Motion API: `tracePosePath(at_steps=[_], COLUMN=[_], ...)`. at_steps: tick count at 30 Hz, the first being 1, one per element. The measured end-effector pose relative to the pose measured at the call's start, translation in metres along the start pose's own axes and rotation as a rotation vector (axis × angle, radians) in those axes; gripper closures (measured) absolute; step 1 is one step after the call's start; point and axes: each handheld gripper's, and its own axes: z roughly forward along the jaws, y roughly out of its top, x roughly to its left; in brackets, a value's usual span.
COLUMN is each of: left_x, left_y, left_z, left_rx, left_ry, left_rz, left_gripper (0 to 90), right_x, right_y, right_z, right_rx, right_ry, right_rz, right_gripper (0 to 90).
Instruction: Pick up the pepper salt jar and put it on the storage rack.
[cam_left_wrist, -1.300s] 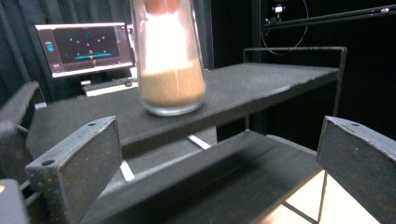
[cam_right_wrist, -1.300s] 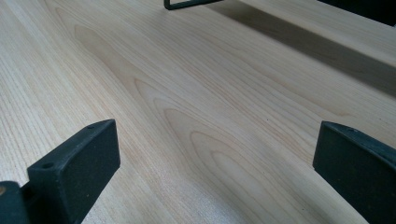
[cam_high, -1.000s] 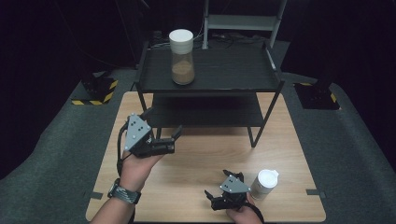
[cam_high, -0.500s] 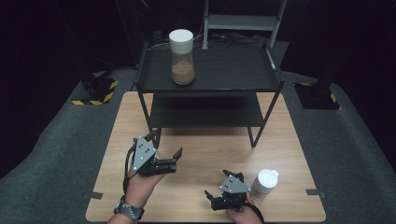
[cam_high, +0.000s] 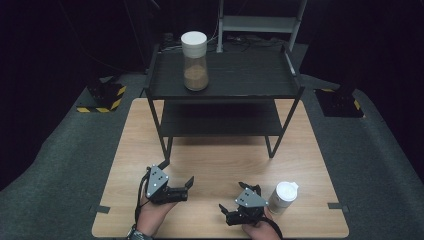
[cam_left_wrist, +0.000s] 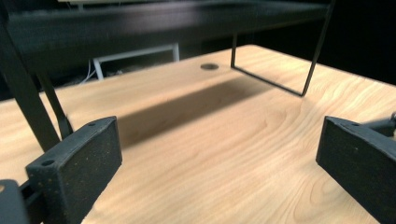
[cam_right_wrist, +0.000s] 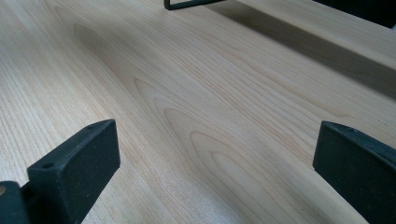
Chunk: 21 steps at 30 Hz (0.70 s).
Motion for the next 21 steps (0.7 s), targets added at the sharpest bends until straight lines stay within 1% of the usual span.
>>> tracePosePath(at_steps=[2, 3, 8, 9, 12, 13, 14, 16, 17, 20, 21], left_x=[0.003, 0.003, 0.005, 0.005, 0.005, 0.005, 0.003, 0.003, 0.002, 0.003, 0.003], left_y=[-0.007, -0.007, -0.018, -0.018, -0.02, -0.021, -0.022, -0.022, -0.021, -0.021, -0.021], left_z=[0.001, 0.001, 0.002, 0.002, 0.003, 0.004, 0.005, 0.005, 0.007, 0.009, 0.012], left_rx=[0.033, 0.033, 0.091, 0.091, 0.121, 0.133, 0.156, 0.163, 0.188, 0.206, 0.227], left_ry=[-0.006, -0.006, -0.001, -0.001, 0.008, 0.011, 0.018, 0.016, 0.016, 0.009, 0.007], left_rz=[-0.004, -0.004, 0.0, 0.0, 0.008, 0.013, 0.025, 0.03, 0.05, 0.045, 0.053], left_gripper=[0.5, 0.5, 0.5, 0.5, 0.5, 0.4, 0.5, 0.5, 0.5, 0.5, 0.5], right_x=[0.001, 0.001, 0.001, 0.001, 0.001, 0.001, 0.001, 0.001, 0.001, 0.001, 0.001], right_y=[0.0, 0.0, 0.0, 0.0, 0.0, 0.0, 0.0, 0.0, 0.0, 0.0, 0.0], right_z=[0.0, 0.0, 0.0, 0.0, 0.0, 0.0, 0.0, 0.0, 0.0, 0.0, 0.0], right_rx=[0.0, 0.0, 0.002, 0.002, 0.002, 0.002, 0.002, 0.002, 0.002, 0.002, 0.001], right_ry=[-0.002, -0.002, -0.004, -0.004, -0.005, -0.005, -0.005, -0.004, -0.005, -0.005, -0.005], right_rz=[-0.002, -0.002, -0.005, -0.005, -0.007, -0.007, -0.007, -0.006, -0.004, -0.003, -0.003], right_gripper=[0.0, 0.0, 0.0, 0.0, 0.0, 0.0, 0.0, 0.0, 0.0, 0.0, 0.0])
